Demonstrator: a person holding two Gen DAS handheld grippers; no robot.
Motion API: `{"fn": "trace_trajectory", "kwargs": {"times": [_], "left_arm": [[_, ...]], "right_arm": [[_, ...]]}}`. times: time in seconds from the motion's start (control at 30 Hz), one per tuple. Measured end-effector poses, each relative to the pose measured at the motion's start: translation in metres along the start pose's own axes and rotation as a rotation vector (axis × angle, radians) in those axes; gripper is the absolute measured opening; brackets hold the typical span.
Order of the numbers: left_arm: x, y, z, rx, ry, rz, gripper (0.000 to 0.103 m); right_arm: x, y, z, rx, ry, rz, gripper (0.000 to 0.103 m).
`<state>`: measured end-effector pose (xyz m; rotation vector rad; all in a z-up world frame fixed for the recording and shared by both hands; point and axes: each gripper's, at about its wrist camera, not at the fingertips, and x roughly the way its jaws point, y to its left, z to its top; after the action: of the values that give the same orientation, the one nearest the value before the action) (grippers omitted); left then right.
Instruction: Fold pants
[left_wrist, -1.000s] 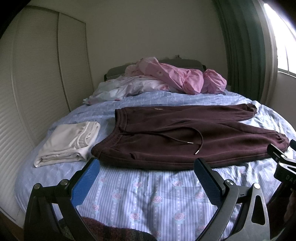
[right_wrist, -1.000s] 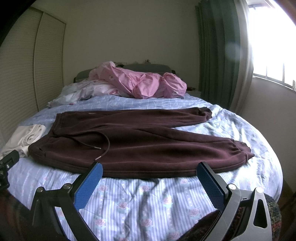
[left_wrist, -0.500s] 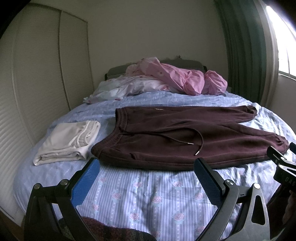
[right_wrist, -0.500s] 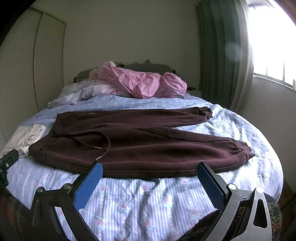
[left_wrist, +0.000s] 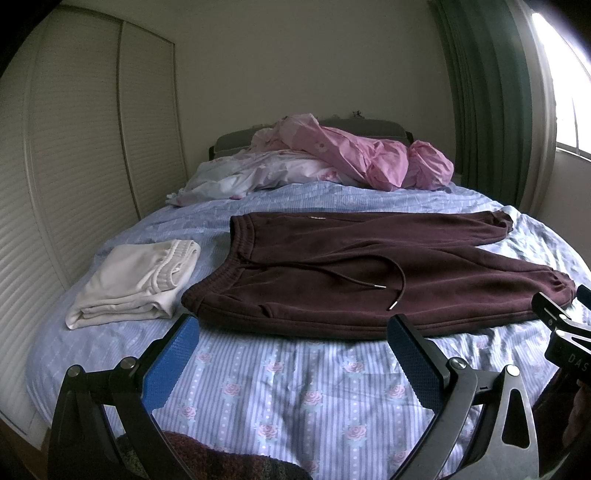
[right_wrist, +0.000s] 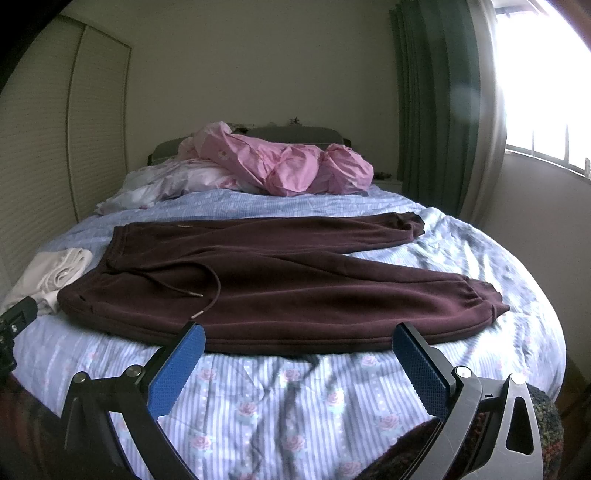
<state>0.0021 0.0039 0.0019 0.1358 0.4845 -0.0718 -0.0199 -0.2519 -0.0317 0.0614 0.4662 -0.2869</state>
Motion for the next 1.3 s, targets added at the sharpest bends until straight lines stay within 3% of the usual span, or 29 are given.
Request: {"fn": "trace_trajectory", "kwargs": {"times": [0.87, 1.0, 1.3], "left_arm": [[0.0, -0.002, -0.001, -0.003, 0.004, -0.007, 0.103], [0.006, -0.001, 0.004, -0.02, 0.044, -0.036, 0.103], [0.038, 0.028, 0.051, 0.023, 0.074, 0.047, 0.103]], "right_arm": [[0.0, 0.0, 0.0, 0.004, 0.002, 0.003, 0.103], [0.001, -0.001, 0.002, 0.013, 0.019, -0.006, 0.103], [0.035, 0.018, 0.019, 0.222, 0.104, 0.047, 0.103]]}}
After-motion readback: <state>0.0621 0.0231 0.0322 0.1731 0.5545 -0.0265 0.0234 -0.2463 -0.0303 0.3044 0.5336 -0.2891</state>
